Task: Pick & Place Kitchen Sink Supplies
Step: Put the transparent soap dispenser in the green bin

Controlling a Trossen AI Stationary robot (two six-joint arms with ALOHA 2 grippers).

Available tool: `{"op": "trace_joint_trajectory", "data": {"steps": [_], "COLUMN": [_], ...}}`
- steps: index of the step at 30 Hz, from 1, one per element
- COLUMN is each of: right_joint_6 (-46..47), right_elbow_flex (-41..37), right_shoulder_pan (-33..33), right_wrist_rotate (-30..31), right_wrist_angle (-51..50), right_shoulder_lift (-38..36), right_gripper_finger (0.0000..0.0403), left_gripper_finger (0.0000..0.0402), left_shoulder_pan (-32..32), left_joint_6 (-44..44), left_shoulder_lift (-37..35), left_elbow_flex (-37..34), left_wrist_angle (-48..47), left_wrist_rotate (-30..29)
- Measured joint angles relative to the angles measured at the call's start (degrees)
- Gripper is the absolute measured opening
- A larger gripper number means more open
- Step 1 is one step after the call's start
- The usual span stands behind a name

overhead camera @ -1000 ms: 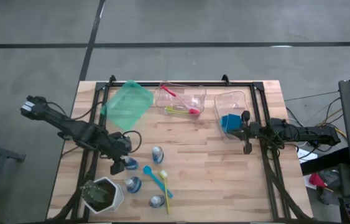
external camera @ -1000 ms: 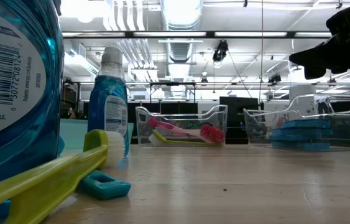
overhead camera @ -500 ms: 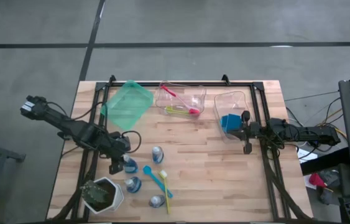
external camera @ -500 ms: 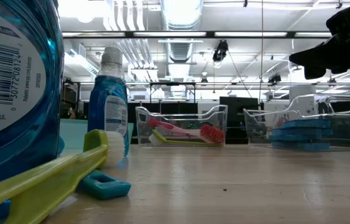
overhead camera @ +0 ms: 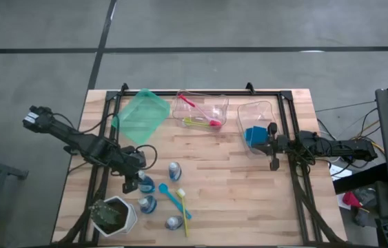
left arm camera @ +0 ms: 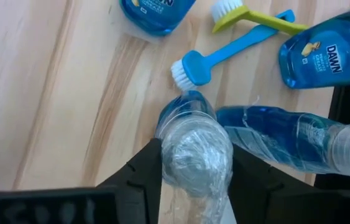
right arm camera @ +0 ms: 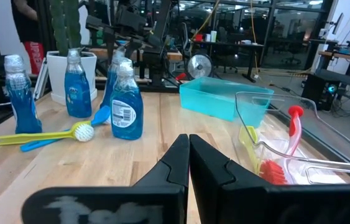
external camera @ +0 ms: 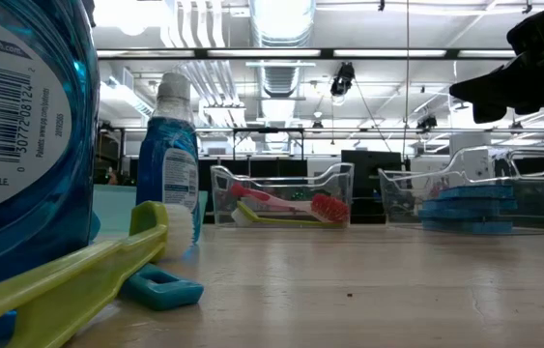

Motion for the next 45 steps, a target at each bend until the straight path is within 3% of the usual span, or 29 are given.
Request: {"op": "trace_joint_trajectory", "data": {"steps": [14,22,28,38,45], "right_joint_6": [0.0,0.0,0.0,0.0,0.0], "right_elbow_flex": [0.0,0.0,0.0,0.0,0.0], "right_shoulder_pan": [0.0,0.0,0.0,0.01,0.02], "right_wrist_rotate": [-0.01,0.0,0.0,-0.01,0.01], "right_wrist_angle": [0.0,0.0,0.0,0.0,0.0], "right_shoulder_lift": [0.0,0.0,0.0,0.0,0.0], "right_gripper_finger": [0.0008,0.0009,0.0009,0.0009,0.0009], "left_gripper_finger": [0.0133,0.0134,0.0135,0.0135,0.0135], "left_shoulder_pan": [0.04,0.05,0.91,10.63,21.18], "left_joint_6": [0.31,0.83,1.53,3.32,4.34], "left_shoulder_lift": [-1.01,-1.89,-1.94,-1.97,-2.05], "left_elbow_flex": [0.0,4.91,10.18,12.22,15.18], "left_wrist_angle": [-1.55,-9.68,-17.27,-18.72,-20.93], "left_wrist_rotate": [-3.93,-11.55,-21.87,-28.11,-27.1]}}
